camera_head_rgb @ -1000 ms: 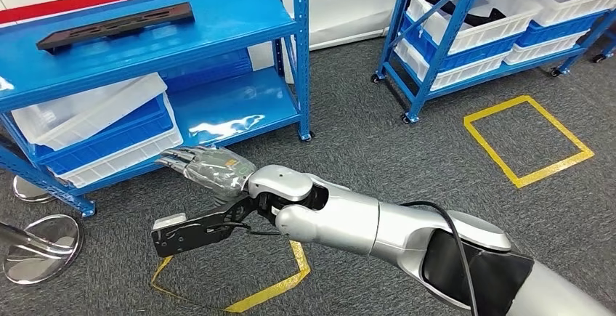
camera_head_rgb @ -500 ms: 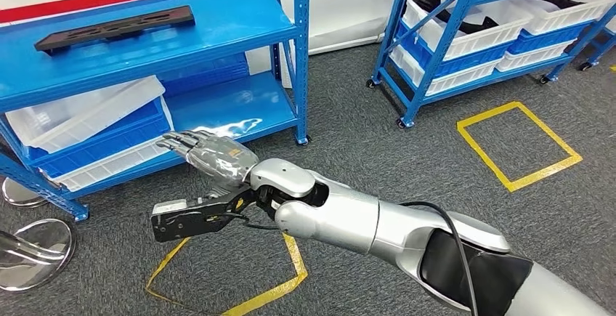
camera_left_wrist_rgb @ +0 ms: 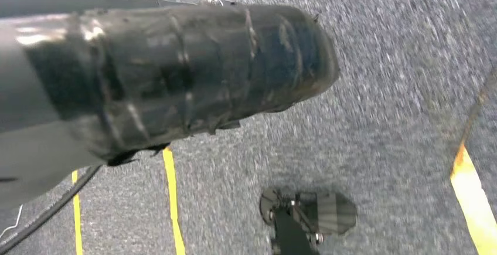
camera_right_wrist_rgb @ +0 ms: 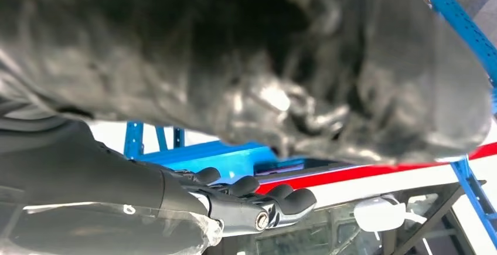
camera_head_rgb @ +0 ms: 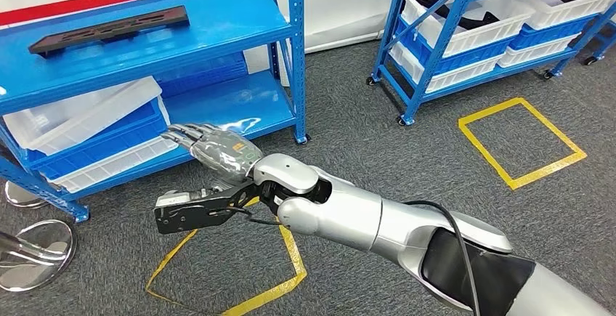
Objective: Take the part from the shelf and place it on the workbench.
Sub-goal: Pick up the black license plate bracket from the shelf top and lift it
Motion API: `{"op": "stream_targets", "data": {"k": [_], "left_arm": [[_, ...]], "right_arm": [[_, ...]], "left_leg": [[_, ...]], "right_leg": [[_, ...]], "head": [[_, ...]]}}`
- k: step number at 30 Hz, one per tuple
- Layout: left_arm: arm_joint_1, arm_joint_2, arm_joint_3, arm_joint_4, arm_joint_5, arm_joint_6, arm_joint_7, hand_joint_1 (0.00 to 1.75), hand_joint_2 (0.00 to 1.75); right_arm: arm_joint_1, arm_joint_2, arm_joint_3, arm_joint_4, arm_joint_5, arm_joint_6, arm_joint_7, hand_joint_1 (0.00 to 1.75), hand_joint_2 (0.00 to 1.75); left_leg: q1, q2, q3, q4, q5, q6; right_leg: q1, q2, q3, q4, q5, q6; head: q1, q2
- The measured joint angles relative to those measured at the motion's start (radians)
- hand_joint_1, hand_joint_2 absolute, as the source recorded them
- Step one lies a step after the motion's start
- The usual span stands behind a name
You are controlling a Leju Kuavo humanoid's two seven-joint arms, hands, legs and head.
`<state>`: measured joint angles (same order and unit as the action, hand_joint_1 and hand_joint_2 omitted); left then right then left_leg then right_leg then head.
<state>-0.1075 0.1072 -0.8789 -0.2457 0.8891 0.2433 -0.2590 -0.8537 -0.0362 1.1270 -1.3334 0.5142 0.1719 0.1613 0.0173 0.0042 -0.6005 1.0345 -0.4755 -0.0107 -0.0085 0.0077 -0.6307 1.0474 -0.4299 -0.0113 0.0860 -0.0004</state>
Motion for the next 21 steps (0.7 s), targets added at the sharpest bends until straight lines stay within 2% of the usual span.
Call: {"op": "stream_targets", "data": {"k": [1, 2, 4, 5, 6, 7, 9, 10, 11, 14, 16, 17, 19, 20, 21], "left_arm": [[-0.001, 0.000, 0.000, 0.000, 0.000, 0.000, 0.000, 0.00, 0.00], [-0.001, 0.000, 0.000, 0.000, -0.001, 0.000, 0.000, 0.00, 0.00], [-0.002, 0.000, 0.000, 0.000, -0.001, 0.000, 0.001, 0.00, 0.00], [0.000, 0.000, -0.001, 0.001, -0.001, 0.000, 0.002, 0.00, 0.00], [0.002, 0.000, -0.001, 0.001, -0.001, 0.000, 0.003, 0.00, 0.00], [0.003, 0.000, -0.001, 0.001, -0.001, 0.000, 0.003, 0.00, 0.00], [0.002, 0.001, -0.001, 0.001, -0.001, 0.000, 0.004, 0.00, 0.00], [0.000, 0.001, -0.001, 0.001, -0.001, 0.000, 0.003, 0.00, 0.00], [-0.002, 0.001, -0.001, 0.001, -0.001, 0.000, 0.003, 0.00, 0.00], [-0.003, 0.001, -0.002, 0.001, -0.002, 0.000, 0.003, 0.00, 0.00], [-0.001, 0.000, -0.002, 0.001, -0.002, 0.000, 0.003, 0.00, 0.00], [-0.001, 0.000, -0.002, 0.001, -0.002, -0.001, 0.003, 0.00, 0.00], [-0.002, 0.000, -0.002, 0.001, -0.003, -0.002, 0.003, 0.00, 0.00], [-0.002, 0.000, -0.003, 0.001, -0.003, -0.002, 0.003, 0.00, 0.00], [-0.002, 0.000, -0.003, 0.001, -0.003, -0.003, 0.004, 0.00, 0.00]], "right_arm": [[-0.001, 0.001, -0.001, 0.000, 0.000, 0.000, 0.000, 0.00, 0.00], [-0.001, 0.001, -0.002, -0.001, 0.000, -0.001, -0.001, 0.00, 0.00], [0.003, 0.002, -0.002, -0.001, 0.000, -0.004, -0.002, 0.00, 0.00], [0.006, 0.002, -0.002, -0.001, 0.000, -0.005, -0.002, 0.00, 0.00], [0.009, 0.002, -0.003, -0.001, 0.000, -0.007, -0.003, 0.00, 0.00], [0.010, 0.002, -0.003, -0.001, 0.000, -0.008, -0.003, 0.00, 0.00], [0.010, 0.002, -0.007, -0.002, 0.000, -0.010, -0.004, 0.00, 0.00], [0.009, 0.002, -0.009, -0.004, 0.000, -0.012, -0.004, 0.00, 0.00], [0.009, 0.003, -0.010, -0.005, 0.000, -0.012, -0.004, 0.00, 0.00], [0.009, 0.003, -0.012, -0.008, 0.000, -0.013, -0.004, 0.00, 0.00], [0.008, 0.002, -0.015, -0.009, 0.000, -0.014, -0.004, 0.00, 0.00], [0.008, 0.002, -0.016, -0.009, 0.000, -0.015, -0.004, 0.00, 0.00], [0.010, 0.002, -0.018, -0.009, 0.000, -0.015, -0.005, 0.00, 0.00], [0.012, 0.002, -0.018, -0.009, 0.001, -0.015, -0.005, 0.00, 0.00], [0.014, 0.001, -0.018, -0.009, 0.001, -0.015, -0.005, 0.00, 0.00]], "left_leg": [[0.001, 0.000, -0.013, 0.029, -0.019, -0.004], [0.001, 0.000, -0.036, 0.081, -0.047, -0.007], [0.002, 0.000, -0.100, 0.211, -0.099, -0.010], [0.002, 0.000, -0.122, 0.251, -0.105, -0.010], [0.001, 0.000, -0.128, 0.253, -0.092, -0.009], [0.001, 0.001, -0.114, 0.218, -0.062, -0.007], [-0.003, 0.013, -0.053, 0.085, 0.005, 0.003], [-0.007, 0.019, -0.027, 0.031, 0.023, 0.008], [-0.011, 0.023, -0.012, -0.002, 0.029, 0.012], [-0.012, 0.013, -0.006, -0.018, 0.030, 0.021], [-0.006, 0.004, -0.001, -0.026, 0.035, 0.029], [-0.004, -0.001, 0.001, -0.028, 0.037, 0.033], [-0.004, -0.013, 0.001, -0.028, 0.037, 0.037], [-0.004, -0.020, 0.001, -0.028, 0.036, 0.038], [-0.004, -0.028, 0.001, -0.027, 0.036, 0.038]], "right_leg": [[-0.002, -0.001, 0.004, -0.005, 0.002, -0.005], [-0.003, -0.003, 0.007, -0.008, 0.002, -0.010], [0.000, -0.007, 0.009, -0.009, 0.001, -0.015], [0.002, -0.008, 0.009, -0.009, 0.000, -0.016], [0.003, -0.009, 0.010, -0.008, -0.001, -0.017], [0.004, -0.010, 0.012, -0.008, -0.002, -0.018], [0.007, -0.014, 0.017, -0.007, -0.006, -0.015], [0.009, -0.017, 0.018, -0.007, -0.008, -0.012], [0.011, -0.021, 0.019, -0.006, -0.009, -0.009], [0.011, -0.033, 0.020, -0.007, -0.013, 0.004], [0.010, -0.029, 0.008, 0.023, -0.038, 0.014], [0.008, -0.023, -0.011, 0.064, -0.063, 0.018], [0.005, -0.015, -0.073, 0.197, -0.124, 0.025], [0.003, -0.014, -0.099, 0.246, -0.136, 0.027], [0.002, -0.013, -0.112, 0.266, -0.132, 0.028]], "head": [[-0.002, 0.000], [-0.005, 0.000], [-0.008, 0.000], [-0.008, 0.000], [-0.008, 0.000], [-0.008, 0.000], [-0.008, 0.000], [-0.007, 0.000], [-0.007, 0.000], [-0.007, 0.000], [-0.005, 0.000], [-0.004, 0.000], [-0.003, 0.000], [-0.003, 0.000], [-0.003, 0.000]]}}
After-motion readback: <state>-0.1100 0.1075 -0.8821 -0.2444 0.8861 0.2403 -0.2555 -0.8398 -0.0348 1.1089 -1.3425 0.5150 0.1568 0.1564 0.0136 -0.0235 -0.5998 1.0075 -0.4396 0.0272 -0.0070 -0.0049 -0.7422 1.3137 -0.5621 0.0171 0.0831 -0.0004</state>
